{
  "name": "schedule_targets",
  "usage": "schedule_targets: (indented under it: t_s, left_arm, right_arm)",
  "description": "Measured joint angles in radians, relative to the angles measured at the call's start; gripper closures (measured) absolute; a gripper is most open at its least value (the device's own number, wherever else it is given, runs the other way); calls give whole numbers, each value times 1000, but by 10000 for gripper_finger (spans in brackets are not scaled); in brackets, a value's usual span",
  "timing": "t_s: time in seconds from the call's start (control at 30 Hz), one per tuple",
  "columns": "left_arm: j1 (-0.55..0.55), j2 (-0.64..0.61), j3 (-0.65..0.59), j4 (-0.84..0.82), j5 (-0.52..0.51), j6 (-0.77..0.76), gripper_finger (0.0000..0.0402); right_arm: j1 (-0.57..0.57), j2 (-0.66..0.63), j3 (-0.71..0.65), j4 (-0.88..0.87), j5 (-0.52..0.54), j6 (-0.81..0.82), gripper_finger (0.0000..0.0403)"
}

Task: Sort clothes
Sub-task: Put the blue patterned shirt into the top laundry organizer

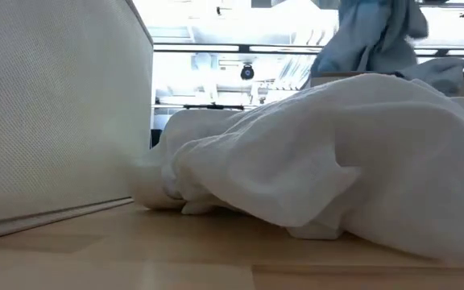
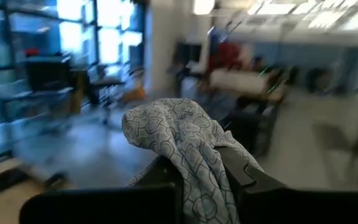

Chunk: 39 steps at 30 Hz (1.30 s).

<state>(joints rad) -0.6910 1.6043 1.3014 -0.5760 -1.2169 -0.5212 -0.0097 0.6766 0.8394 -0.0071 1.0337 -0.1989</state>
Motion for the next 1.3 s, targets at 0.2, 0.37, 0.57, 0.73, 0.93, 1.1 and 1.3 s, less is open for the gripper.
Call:
schedule_targets:
  t_s: [0.2,0.37,0.57,0.73,0.93,1.1,1.3]
  left_arm:
    - [25,0,0,2,0,46,401]
    - [36,0,0,2,1,71,401]
    - [37,0,0,2,1,73,401]
    - [23,0,0,2,2,70,401]
    - [-3,0,0,2,2,39,401]
    - [-23,0,0,2,2,25,402]
    - [-39,0,0,6,2,18,402]
  right_arm:
    - [-349,127,55,-424,-446,424,375]
    - [-561,284,57,-564,-771,482,375]
    - [-647,465,58,-629,-915,475,375]
    - [-671,595,59,-690,-916,450,375]
    - [-681,730,59,-724,-918,405,351]
    - [-683,817,59,-721,-939,400,326]
    - [-687,894,59,-720,-939,403,284]
